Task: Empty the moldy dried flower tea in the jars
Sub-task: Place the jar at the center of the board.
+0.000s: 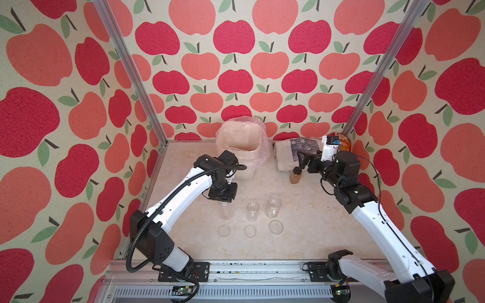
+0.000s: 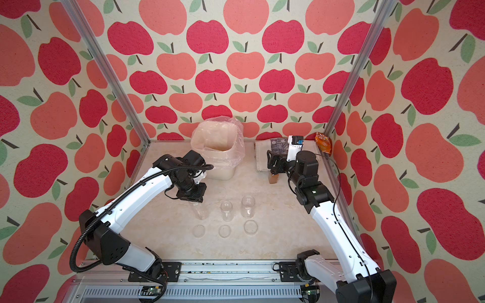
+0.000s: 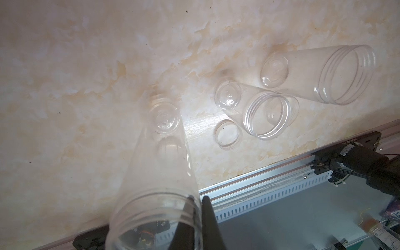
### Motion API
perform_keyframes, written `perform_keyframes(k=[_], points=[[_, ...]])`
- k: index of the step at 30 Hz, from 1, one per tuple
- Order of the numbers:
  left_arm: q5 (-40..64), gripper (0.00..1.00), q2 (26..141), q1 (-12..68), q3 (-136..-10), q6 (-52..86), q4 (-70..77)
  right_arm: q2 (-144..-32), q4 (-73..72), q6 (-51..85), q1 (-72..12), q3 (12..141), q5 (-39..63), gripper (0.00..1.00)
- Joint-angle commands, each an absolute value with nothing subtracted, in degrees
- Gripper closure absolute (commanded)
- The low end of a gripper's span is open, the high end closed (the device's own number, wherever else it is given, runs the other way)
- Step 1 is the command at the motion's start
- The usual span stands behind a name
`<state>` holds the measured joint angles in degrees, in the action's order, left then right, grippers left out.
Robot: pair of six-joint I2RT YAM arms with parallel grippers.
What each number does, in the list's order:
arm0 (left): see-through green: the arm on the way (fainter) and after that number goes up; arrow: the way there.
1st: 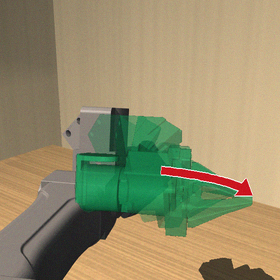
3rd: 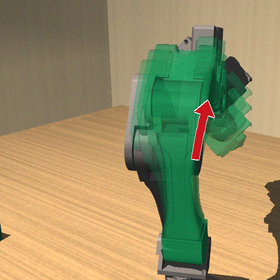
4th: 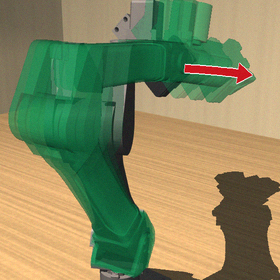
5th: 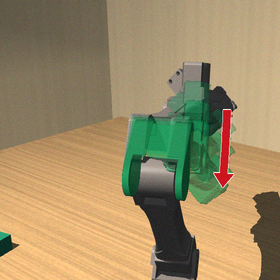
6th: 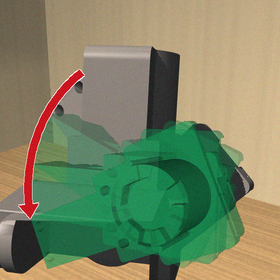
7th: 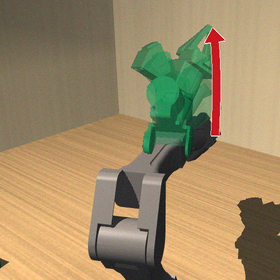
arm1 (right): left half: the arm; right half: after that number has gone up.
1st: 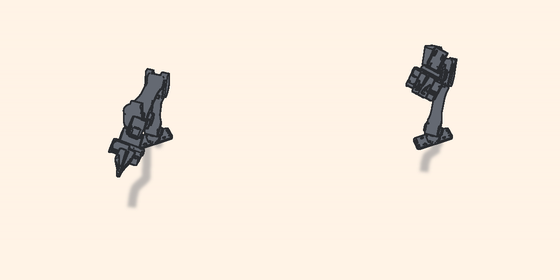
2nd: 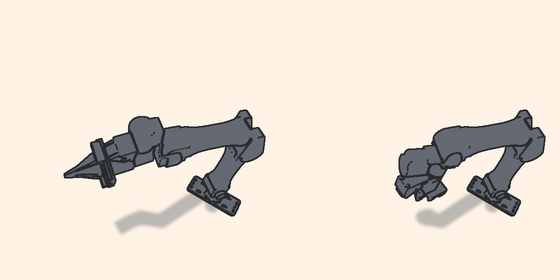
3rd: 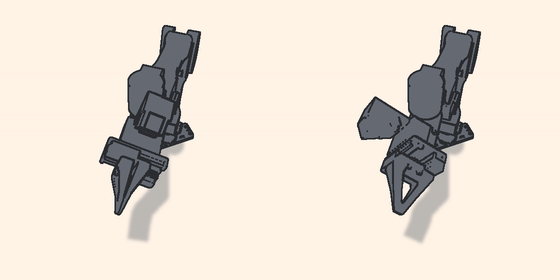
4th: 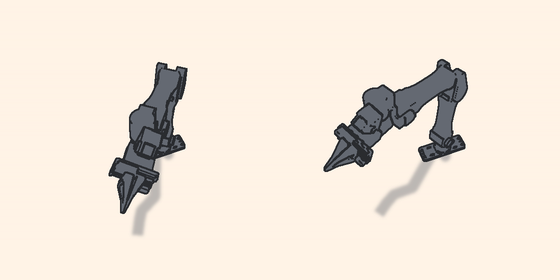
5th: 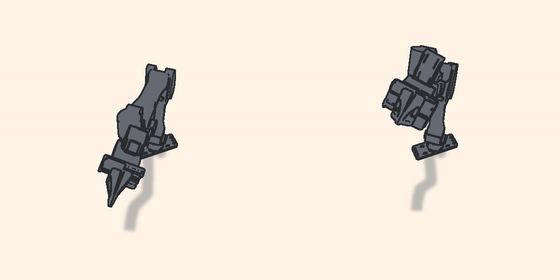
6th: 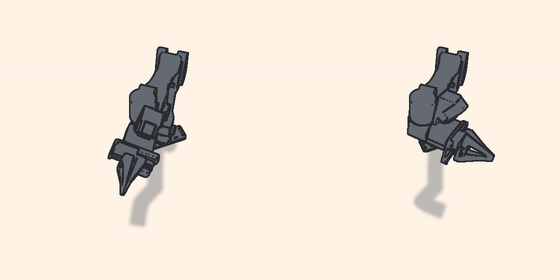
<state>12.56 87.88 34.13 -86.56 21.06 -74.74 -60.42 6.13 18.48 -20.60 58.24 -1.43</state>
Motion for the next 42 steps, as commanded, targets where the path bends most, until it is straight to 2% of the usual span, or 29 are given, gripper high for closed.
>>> perform_keyframes(k=[1, 9, 14, 24, 31, 37, 42], points=[[13.6, 1.00, 87.5, 33.8, -85.5, 20.6, -72.8, -59.6, 7.0, 19.1, -20.3, 57.4, -0.7, 0.01], [13.6, 1.00, 87.6, 33.7, -84.5, 20.9, -72.2, -59.7, 7.4, 18.9, -20.3, 57.1, -0.5, 0.01], [13.9, 0.90, 87.8, 33.7, -84.3, 20.9, -72.2, -59.2, 8.2, 18.2, -20.3, 56.9, -0.9, 0.01], [14.6, 0.84, 88.7, 33.7, -83.6, 21.0, -72.2, -58.4, 9.1, 17.8, -20.2, 56.1, -0.9, 0.01], [14.6, 0.71, 88.4, 33.7, -83.6, 21.3, -72.2, -57.5, 10.0, 16.9, -20.2, 55.4, -1.4, 0.01], [15.0, 0.64, 86.7, 34.0, -86.0, 21.6, -72.1, -57.7, 10.3, 16.0, -20.1, 56.0, -1.1, 0.01], [14.7, 0.52, 81.2, 34.0, -88.2, 22.0, -69.4, -57.8, 12.0, 14.0, -20.1, 56.9, -1.1, 0.01]])
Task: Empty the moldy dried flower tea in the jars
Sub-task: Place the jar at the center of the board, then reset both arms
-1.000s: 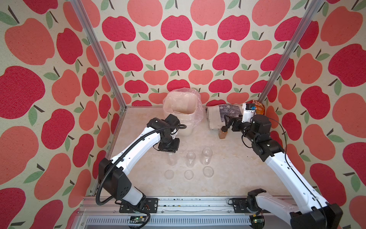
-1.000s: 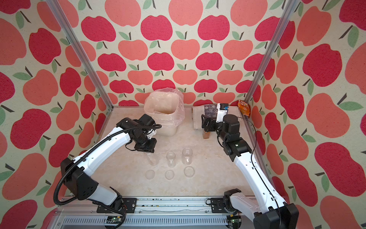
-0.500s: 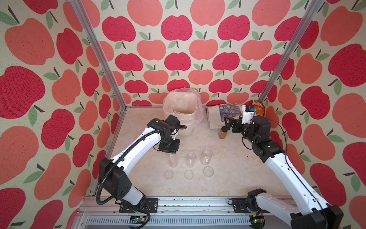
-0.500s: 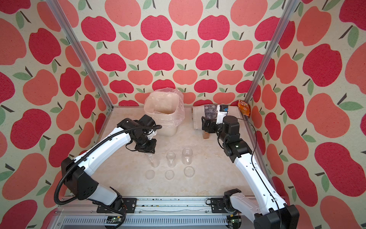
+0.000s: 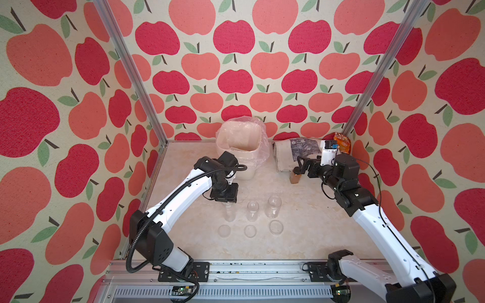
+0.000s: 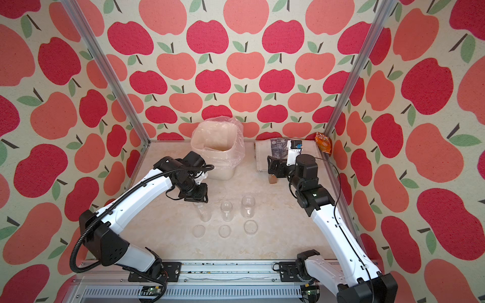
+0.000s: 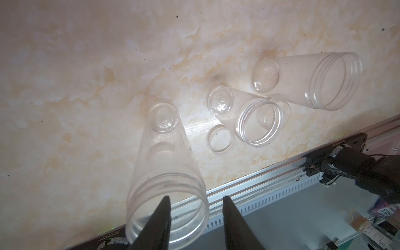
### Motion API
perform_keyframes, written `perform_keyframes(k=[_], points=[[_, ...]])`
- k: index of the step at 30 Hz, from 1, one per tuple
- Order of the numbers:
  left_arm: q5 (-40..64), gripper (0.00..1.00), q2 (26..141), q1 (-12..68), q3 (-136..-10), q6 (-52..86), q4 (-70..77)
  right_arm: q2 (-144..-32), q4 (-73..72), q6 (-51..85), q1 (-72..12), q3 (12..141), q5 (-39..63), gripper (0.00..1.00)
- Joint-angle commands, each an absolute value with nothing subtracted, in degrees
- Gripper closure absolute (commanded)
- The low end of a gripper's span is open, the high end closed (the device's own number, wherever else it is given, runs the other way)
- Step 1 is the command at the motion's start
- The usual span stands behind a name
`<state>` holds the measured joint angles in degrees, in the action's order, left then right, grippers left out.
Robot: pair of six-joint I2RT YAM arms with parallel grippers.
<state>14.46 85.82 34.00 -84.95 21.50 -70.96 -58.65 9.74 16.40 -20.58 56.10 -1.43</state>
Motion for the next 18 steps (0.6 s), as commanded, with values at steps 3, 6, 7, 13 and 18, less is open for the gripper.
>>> perform_keyframes(k=[3, 6, 7, 13, 18], points=[[12.0, 0.42, 75.4, 34.0, -88.0, 21.8, -63.7, -57.0, 13.6, 11.9, -20.1, 56.5, -2.5, 0.01], [5.9, 0.26, 68.4, 33.9, -85.0, 21.1, -54.5, -55.5, 14.2, 10.9, -19.4, 54.7, -4.0, 0.01], [2.6, 0.20, 65.7, 33.8, -83.3, 20.8, -50.9, -54.9, 14.0, 10.9, -18.8, 53.6, -4.1, 0.01], [-15.5, 0.00, 51.0, 27.8, -66.1, 17.0, -26.7, -53.8, 10.9, 13.0, -11.0, 45.9, -5.2, 0.01], [-27.2, 0.00, 48.9, 20.9, -52.0, 9.3, -9.2, -56.7, 3.0, 16.5, -2.5, 37.8, -5.8, 0.01]])
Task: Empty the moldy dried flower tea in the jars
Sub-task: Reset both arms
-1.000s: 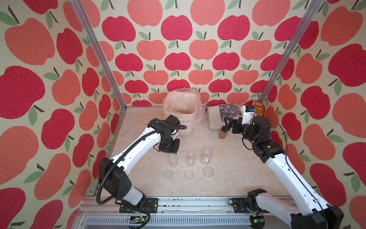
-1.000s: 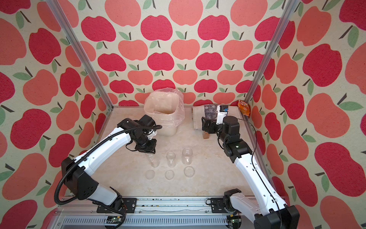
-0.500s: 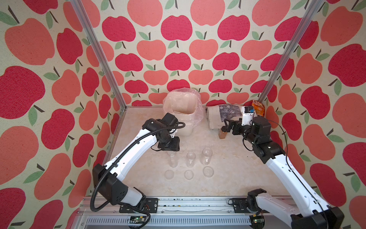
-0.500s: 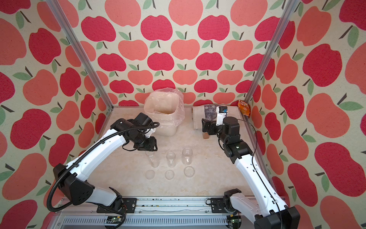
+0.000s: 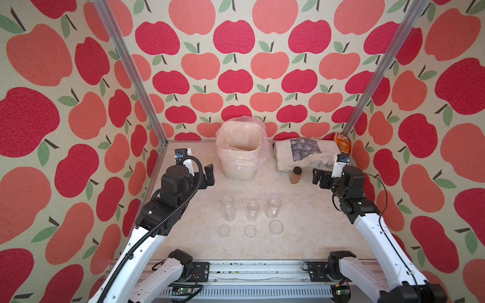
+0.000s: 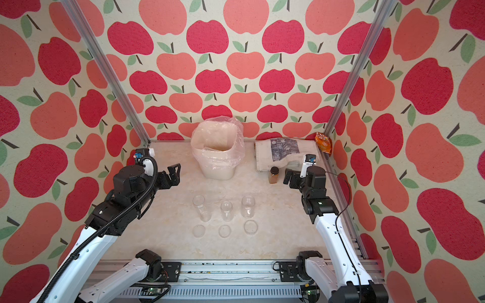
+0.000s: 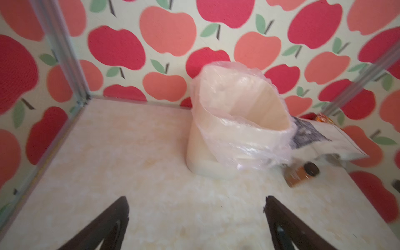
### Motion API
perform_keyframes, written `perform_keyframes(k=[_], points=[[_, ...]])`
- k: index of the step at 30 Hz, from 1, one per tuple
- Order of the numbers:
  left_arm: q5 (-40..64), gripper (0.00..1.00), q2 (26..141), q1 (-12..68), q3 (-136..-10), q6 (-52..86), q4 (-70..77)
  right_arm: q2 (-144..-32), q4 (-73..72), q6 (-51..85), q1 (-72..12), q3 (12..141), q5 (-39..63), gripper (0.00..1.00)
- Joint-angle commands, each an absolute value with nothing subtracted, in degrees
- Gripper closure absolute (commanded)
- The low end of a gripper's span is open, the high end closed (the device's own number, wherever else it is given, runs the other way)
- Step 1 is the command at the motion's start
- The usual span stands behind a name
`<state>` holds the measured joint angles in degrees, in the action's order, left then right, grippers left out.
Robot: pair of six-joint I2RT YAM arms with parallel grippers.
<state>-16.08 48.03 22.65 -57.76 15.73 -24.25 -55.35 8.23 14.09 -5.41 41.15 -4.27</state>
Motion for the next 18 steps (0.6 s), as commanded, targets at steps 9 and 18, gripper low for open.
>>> perform_keyframes(k=[9, 18], points=[[-29.9, 0.00, 52.5, 6.6, -25.3, 1.7, 26.0, -68.5, -19.4, 11.4, 1.8, 27.0, -7.4, 0.01], [-21.6, 0.00, 69.4, -1.2, -15.7, 4.0, 45.2, -80.2, -43.4, -0.7, -1.1, 22.0, -4.8, 0.01]])
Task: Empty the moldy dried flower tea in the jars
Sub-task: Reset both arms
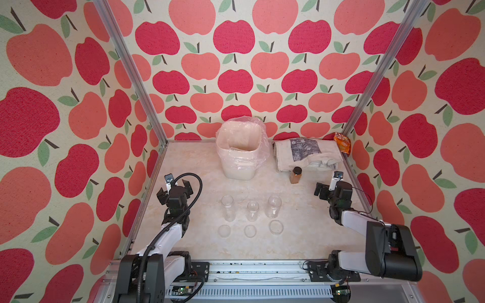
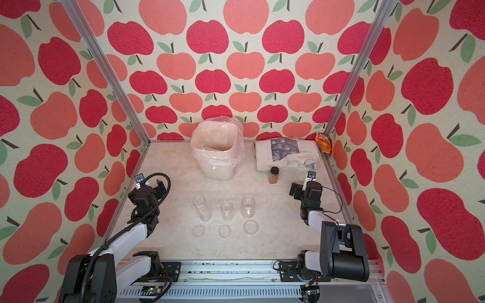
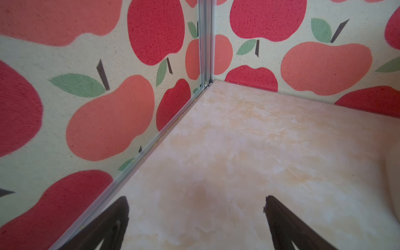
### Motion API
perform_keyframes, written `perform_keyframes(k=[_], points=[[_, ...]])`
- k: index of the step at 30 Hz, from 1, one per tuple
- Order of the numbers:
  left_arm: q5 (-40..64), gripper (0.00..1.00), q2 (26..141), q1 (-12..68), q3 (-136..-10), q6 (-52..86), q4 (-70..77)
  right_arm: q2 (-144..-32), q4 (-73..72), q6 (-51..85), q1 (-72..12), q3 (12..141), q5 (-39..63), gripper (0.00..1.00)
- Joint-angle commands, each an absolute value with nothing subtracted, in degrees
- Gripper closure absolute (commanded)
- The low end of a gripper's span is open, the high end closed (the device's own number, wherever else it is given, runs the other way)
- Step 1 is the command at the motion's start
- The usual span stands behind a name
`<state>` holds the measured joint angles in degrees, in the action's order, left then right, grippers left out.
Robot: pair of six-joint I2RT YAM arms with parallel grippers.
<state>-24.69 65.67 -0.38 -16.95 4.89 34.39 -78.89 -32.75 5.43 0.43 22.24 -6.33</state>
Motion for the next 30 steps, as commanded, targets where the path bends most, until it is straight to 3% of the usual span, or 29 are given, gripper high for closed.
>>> perform_keyframes(k=[1, 5, 8, 13, 15, 30], points=[[-20.4, 0.00, 71.7, -1.3, -15.4, 4.3, 47.1, -81.6, -46.7, -2.3, -2.2, 21.6, -5.3, 0.01], [-17.3, 0.00, 81.2, -1.6, -13.9, 2.9, 58.8, -92.0, -61.9, -2.6, -3.1, 19.3, -5.0, 0.01], [-12.4, 0.00, 88.5, -2.5, -13.5, 1.0, 67.2, -89.4, -52.3, -1.6, -3.2, 22.0, -7.2, 0.01], [-7.7, 0.00, 93.7, -3.3, -17.2, 0.2, 63.7, -90.6, -55.9, -2.2, -3.4, 21.0, -7.3, 0.01], [-6.6, 0.00, 90.1, -3.7, -21.2, 1.8, 52.3, -90.9, -57.6, -2.4, -3.9, 20.5, -9.6, 0.01], [-10.3, 0.01, 92.5, -2.0, -21.0, -0.1, 57.0, -91.1, -58.8, -2.2, -4.5, 20.1, -12.4, 0.01]])
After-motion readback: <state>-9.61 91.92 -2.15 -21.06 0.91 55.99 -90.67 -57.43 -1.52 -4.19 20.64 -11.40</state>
